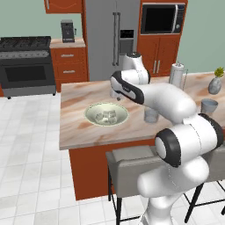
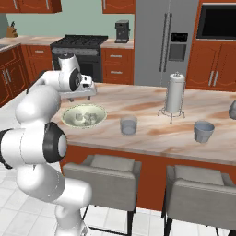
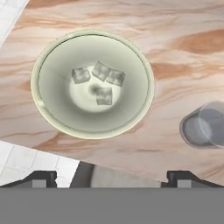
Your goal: There are four ice cubes in the ice bowl. Place two ice cubes in each glass of water.
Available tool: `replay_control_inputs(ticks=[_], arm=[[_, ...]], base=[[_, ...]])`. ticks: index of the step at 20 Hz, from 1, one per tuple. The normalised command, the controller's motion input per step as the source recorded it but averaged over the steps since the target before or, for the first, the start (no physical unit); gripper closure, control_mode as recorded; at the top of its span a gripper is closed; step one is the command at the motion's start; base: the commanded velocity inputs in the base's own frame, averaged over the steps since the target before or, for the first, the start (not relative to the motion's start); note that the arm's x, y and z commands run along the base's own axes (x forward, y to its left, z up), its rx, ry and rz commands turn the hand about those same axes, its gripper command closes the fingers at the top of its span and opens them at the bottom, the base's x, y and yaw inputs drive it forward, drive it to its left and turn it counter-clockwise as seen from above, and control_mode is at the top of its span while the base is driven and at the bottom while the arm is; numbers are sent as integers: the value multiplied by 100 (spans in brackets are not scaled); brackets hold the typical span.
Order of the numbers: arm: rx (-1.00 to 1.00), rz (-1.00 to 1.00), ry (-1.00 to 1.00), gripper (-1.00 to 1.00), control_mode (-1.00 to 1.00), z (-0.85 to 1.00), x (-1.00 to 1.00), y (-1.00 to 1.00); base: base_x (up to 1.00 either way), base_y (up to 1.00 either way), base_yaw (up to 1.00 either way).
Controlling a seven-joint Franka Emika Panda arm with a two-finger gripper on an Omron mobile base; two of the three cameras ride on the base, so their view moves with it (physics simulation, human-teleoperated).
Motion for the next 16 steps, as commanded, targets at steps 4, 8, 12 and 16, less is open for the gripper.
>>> replay_control_inputs(ticks=[4, 8, 12, 16], arm=[[10, 14, 21, -100, -100, -7, 17, 10], [10, 20, 17, -100, -100, -6, 17, 10], [16, 9, 8, -100, -100, -4, 25, 14], [11, 0, 8, -100, -100, -11, 18, 19]], base=[[0, 0, 0], [0, 0, 0], [0, 0, 0], [0, 0, 0]])
